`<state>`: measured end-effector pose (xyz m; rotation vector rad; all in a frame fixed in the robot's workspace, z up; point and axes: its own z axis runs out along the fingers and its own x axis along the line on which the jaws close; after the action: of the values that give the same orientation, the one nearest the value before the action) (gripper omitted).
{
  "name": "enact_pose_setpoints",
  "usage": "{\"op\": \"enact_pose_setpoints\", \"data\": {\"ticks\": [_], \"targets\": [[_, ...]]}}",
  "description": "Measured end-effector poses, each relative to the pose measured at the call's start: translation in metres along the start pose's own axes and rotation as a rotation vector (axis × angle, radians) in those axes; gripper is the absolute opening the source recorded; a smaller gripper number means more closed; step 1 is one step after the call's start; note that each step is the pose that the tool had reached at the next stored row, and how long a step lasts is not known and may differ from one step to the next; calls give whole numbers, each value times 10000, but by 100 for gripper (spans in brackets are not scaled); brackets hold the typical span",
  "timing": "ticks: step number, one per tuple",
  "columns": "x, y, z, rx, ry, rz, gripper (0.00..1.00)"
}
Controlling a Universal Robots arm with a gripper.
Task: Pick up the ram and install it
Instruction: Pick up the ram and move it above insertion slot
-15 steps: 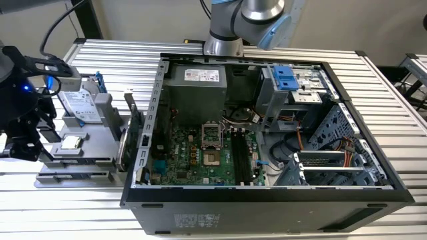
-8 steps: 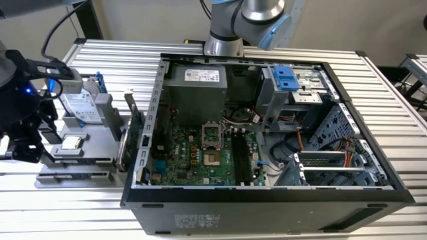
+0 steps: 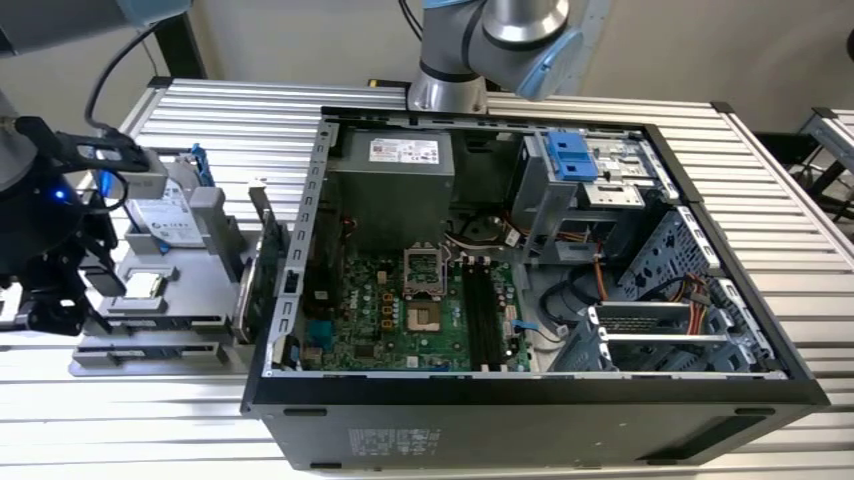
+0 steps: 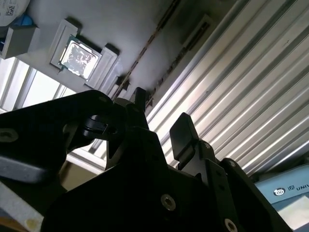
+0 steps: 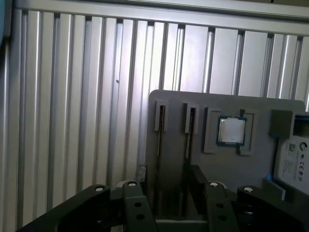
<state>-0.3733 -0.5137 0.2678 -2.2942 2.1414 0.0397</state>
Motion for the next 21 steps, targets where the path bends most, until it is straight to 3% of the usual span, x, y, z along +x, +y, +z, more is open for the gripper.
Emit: {"op": "enact_pose_setpoints", "data": {"ticks": [6, 11, 17, 21], "targets": [[63, 2, 109, 2, -2, 0, 100], [74, 2, 198, 0, -1, 13, 100], [75, -1, 306, 13, -11, 692, 100], [45, -6, 378, 13, -8, 686, 100]]}}
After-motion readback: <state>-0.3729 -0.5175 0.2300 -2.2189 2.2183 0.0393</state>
